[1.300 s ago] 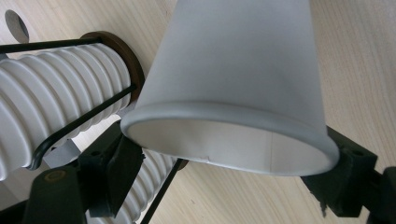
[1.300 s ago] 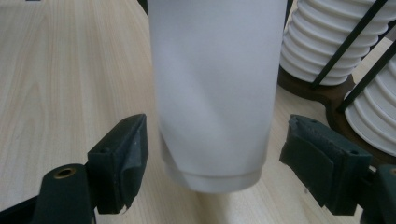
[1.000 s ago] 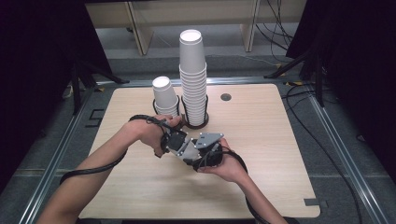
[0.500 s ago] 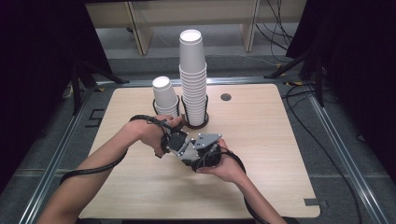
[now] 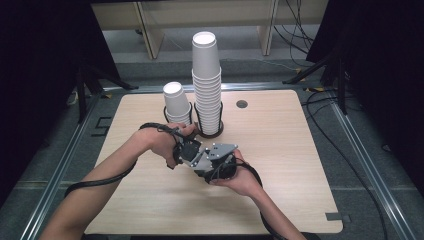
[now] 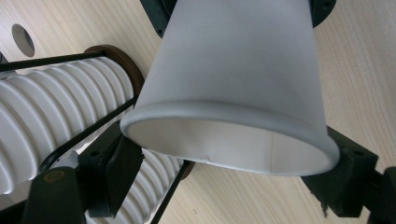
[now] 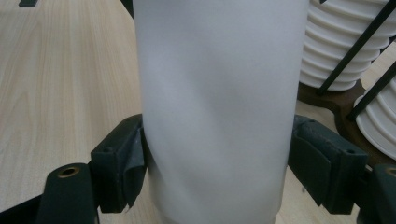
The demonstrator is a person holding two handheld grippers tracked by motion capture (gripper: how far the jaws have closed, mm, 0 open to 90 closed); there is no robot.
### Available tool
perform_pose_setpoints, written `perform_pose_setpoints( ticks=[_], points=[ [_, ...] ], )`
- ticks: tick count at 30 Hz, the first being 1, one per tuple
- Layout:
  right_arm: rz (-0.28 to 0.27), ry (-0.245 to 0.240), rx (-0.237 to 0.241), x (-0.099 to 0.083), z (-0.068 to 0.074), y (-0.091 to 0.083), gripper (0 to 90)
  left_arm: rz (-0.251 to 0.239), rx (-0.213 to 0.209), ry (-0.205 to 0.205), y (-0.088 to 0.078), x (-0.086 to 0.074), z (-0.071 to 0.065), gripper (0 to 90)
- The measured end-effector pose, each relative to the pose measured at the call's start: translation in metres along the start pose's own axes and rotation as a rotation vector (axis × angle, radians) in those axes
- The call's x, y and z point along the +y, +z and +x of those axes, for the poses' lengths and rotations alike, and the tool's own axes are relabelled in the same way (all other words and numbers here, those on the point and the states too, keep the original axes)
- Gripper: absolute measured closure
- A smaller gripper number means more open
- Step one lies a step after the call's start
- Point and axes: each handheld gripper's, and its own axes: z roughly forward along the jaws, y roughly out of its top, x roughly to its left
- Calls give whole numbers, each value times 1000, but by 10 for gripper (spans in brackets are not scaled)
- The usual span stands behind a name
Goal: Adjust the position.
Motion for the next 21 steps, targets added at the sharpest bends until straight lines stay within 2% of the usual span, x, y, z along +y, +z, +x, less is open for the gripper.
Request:
perform_pose_setpoints(
  ticks=[3, 4, 5, 7, 9, 10, 12, 13, 14, 16, 18, 19, 20, 21],
  points=[
    [4, 25, 4, -1, 2, -1, 251, -10, -4, -6, 0, 0, 0, 185],
    [7, 22, 5, -1, 2, -1, 255, -13, -3, -6, -1, 0, 0, 185],
    [1, -31, -7, -1, 0, -1, 260, -15, -1, -5, -1, -1, 0, 185],
    [-5, -25, -2, -2, 1, -2, 267, -28, -1, -12, -3, -1, 0, 183],
    [-6, -39, -6, -2, 1, -3, 272, -44, -12, -15, -3, -2, 0, 180],
    [3, -17, -9, -3, 3, -4, 274, -50, -13, -18, -4, -2, 0, 178],
    [0, -26, -13, -4, 3, -5, 277, -63, -13, -25, -4, -2, 0, 174],
    [-16, -84, -20, -3, 0, -5, 278, -67, -14, -28, -4, -2, 0, 173],
    [-13, -62, -18, -4, 1, -6, 280, -73, -13, -29, -4, -2, 0, 173],
    [-14, -62, -17, -5, 2, -6, 281, -83, -15, -32, -4, -3, 0, 170],
    [-8, -28, -15, -6, 4, -8, 281, -90, -13, -36, -4, -3, 1, 160],
    [-8, -30, -17, -6, 4, -8, 281, -95, -7, -39, -3, -3, 1, 153],
    [-17, -61, -18, -6, 2, -8, 281, -106, -13, -63, -3, -4, 1, 147],
    [-17, -36, -27, -7, 4, -9, 281, -117, -6, -66, -3, -5, 2, 141]
  ],
)
